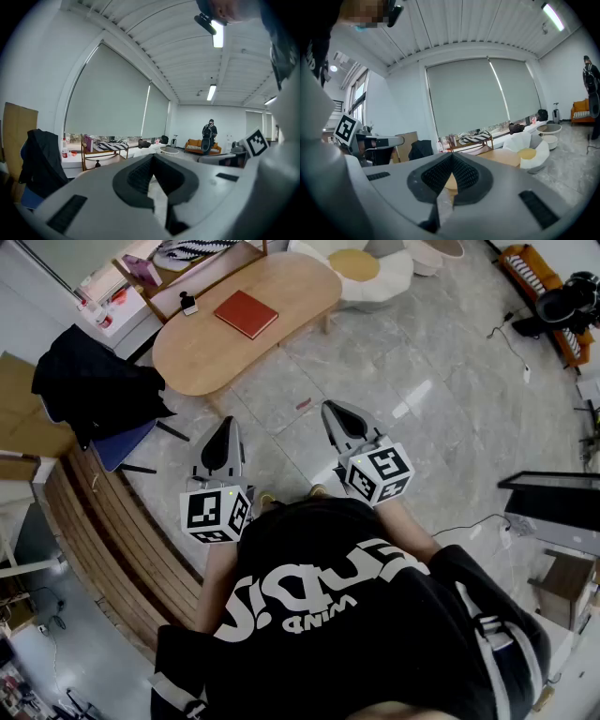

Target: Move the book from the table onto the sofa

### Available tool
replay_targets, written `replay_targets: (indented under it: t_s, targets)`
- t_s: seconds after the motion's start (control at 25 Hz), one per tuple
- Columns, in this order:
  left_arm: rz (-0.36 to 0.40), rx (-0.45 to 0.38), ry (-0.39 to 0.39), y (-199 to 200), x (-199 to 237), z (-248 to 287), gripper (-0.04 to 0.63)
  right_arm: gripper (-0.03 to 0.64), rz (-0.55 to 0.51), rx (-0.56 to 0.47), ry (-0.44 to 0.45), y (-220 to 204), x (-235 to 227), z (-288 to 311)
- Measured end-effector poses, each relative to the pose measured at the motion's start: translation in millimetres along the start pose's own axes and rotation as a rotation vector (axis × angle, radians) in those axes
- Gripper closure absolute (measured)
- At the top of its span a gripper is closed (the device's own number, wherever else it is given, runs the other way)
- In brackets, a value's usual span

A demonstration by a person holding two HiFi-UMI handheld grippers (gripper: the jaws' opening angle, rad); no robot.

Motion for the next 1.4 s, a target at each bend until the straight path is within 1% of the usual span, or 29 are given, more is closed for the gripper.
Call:
replay_targets:
  t_s: [0.4,0.64,0.8,0.96,1.16,1.4]
  targets:
    - [0.003,0.006,-0.009,-2,3,-2,0.587,0.615,0.002,0.007,0.000,-4,5,3]
    - [-0.001,0.006,-0.025,-4,6,-5,0.586,0.615,0.019,-0.009,-0.003,-5,12,3]
    - [0.001,0.010,-0.045,-5,9,-8,0.587,0.615,0.029,-0.004,-0.008,-7,19,3]
    - [0.002,0.011,-0.068,-5,18,-15,0.586,0.615,0.029,-0.007,-0.032,-8,32,4]
    - [0.028,0.013,-0.114,-7,34,-27,0.586,0.615,0.030,-0.024,-0.059,-13,55,10]
    - [0.007,0.010,-0.146,-11,54,-28,0.587,0.615,0.025,-0.041,-0.092,-19,76,17]
Point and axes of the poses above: the fingertips, and each gripper's own axes: z forward along the fingers, x to its left, y out of its top, the point moved 6 cm from there along -z, backward along the fingers, and after that the axes turned 1 degree about -x, right-handed, at the moved point
